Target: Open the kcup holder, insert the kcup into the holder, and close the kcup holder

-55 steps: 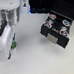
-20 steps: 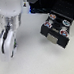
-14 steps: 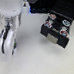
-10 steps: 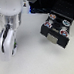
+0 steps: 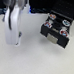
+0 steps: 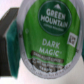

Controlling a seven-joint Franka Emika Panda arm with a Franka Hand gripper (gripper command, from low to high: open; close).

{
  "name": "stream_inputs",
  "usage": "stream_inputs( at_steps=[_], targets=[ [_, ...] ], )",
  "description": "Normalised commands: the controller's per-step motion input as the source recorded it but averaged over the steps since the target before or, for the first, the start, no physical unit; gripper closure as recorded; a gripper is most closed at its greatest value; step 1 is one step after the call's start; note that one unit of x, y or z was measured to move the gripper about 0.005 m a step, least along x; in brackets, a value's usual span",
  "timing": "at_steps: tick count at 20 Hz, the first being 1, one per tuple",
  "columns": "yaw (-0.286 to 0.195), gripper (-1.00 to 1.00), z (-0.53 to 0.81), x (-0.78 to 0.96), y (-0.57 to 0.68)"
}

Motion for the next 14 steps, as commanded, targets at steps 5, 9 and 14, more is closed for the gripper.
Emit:
stream_inputs(
  at_steps=[5,9,14],
  targets=[
    [0.007,1.0,0.73,0.06,0.62],
    [0.004,1.0,0.64,0.08,0.66],
    [0.009,1.0,0.54,0.08,0.64]
  ],
)
